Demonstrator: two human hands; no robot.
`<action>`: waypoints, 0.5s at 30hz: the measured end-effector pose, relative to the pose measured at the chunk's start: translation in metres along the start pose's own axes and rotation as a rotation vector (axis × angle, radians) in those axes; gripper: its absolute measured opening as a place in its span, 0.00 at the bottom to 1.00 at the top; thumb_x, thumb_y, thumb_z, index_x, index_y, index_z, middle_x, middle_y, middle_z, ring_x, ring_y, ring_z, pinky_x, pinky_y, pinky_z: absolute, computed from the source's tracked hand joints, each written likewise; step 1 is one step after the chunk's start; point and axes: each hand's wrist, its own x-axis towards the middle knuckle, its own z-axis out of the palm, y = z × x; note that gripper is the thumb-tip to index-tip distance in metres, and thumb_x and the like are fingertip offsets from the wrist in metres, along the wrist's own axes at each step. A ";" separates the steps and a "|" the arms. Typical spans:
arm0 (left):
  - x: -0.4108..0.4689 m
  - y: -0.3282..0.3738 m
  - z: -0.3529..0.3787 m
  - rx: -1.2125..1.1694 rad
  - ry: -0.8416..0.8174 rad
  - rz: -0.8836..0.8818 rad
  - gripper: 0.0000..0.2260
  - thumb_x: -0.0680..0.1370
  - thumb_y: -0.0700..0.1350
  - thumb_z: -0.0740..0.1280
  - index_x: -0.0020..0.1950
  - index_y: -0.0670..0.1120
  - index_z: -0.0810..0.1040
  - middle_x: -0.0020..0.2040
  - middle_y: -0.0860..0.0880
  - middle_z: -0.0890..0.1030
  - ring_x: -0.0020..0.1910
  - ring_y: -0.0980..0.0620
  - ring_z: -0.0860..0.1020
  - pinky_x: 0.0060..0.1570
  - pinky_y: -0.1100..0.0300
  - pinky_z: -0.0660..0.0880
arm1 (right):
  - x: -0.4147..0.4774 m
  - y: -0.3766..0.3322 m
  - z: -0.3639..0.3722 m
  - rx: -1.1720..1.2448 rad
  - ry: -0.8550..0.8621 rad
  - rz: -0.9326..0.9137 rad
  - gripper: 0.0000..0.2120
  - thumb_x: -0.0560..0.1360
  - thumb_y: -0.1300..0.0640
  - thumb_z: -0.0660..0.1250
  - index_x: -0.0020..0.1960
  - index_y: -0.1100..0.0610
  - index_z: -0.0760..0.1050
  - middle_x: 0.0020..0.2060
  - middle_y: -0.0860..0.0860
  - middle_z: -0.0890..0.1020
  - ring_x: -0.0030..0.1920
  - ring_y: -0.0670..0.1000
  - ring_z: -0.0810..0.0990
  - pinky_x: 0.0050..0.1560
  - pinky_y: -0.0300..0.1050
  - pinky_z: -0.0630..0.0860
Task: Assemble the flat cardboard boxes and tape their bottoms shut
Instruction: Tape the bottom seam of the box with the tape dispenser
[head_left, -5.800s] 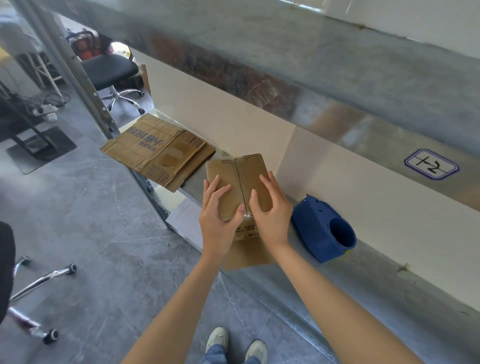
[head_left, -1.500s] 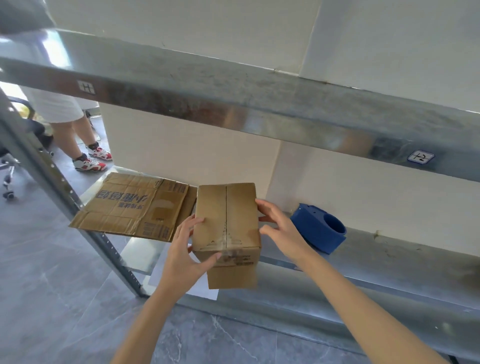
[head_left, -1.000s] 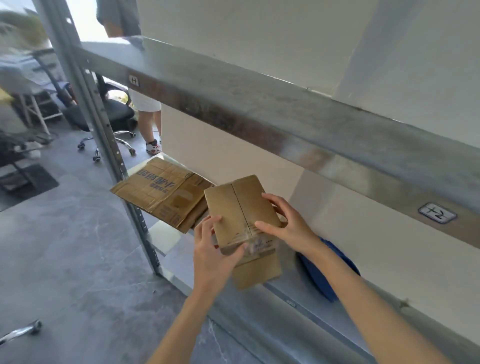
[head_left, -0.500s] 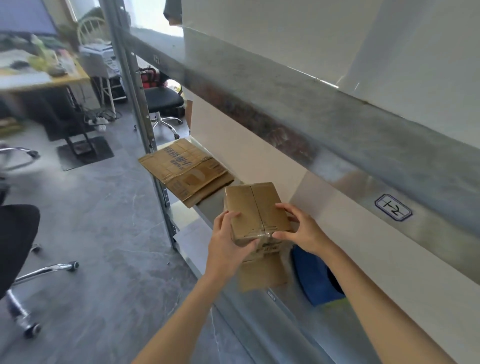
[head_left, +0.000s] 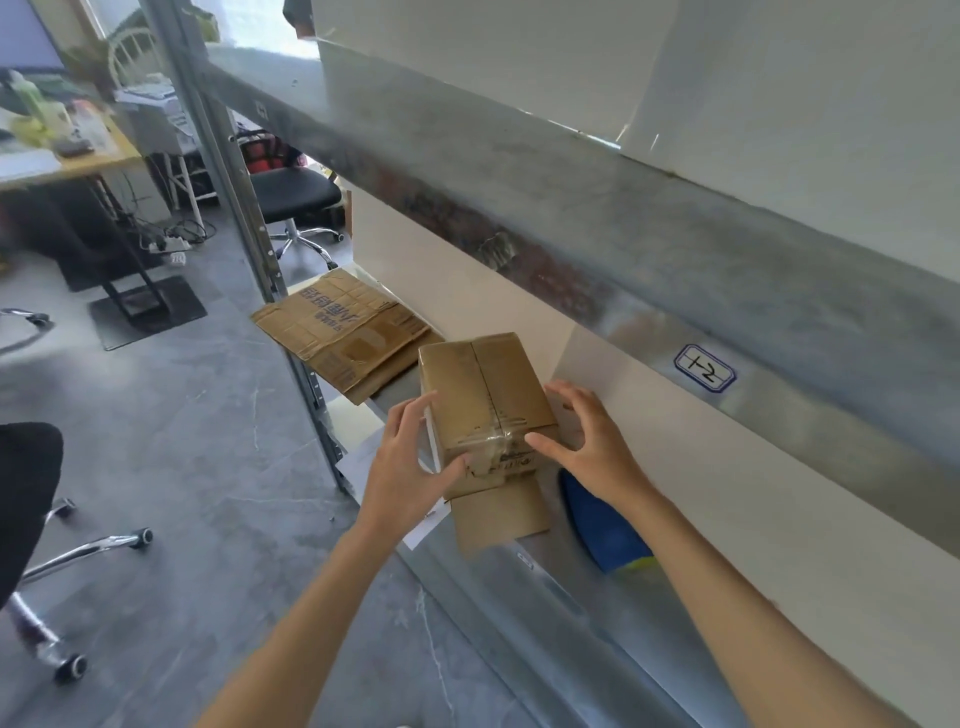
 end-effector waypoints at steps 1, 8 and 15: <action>-0.001 -0.001 -0.002 0.008 -0.005 -0.003 0.34 0.69 0.60 0.75 0.71 0.64 0.63 0.64 0.64 0.66 0.60 0.68 0.69 0.53 0.63 0.73 | -0.003 0.003 -0.002 -0.027 0.017 0.008 0.31 0.74 0.46 0.72 0.73 0.46 0.65 0.71 0.44 0.67 0.70 0.43 0.66 0.68 0.43 0.66; -0.009 -0.004 -0.015 0.325 -0.048 0.095 0.34 0.72 0.60 0.73 0.74 0.54 0.65 0.69 0.57 0.69 0.66 0.54 0.70 0.64 0.52 0.65 | -0.035 0.033 -0.016 -0.196 0.214 0.159 0.17 0.78 0.53 0.69 0.65 0.54 0.73 0.58 0.49 0.74 0.60 0.51 0.74 0.56 0.45 0.74; -0.008 -0.002 -0.022 0.527 -0.081 0.172 0.35 0.71 0.60 0.73 0.75 0.50 0.66 0.72 0.52 0.71 0.68 0.47 0.72 0.67 0.46 0.65 | -0.072 0.058 -0.014 -0.332 0.107 0.377 0.21 0.79 0.47 0.67 0.68 0.52 0.68 0.54 0.53 0.74 0.47 0.54 0.77 0.47 0.50 0.75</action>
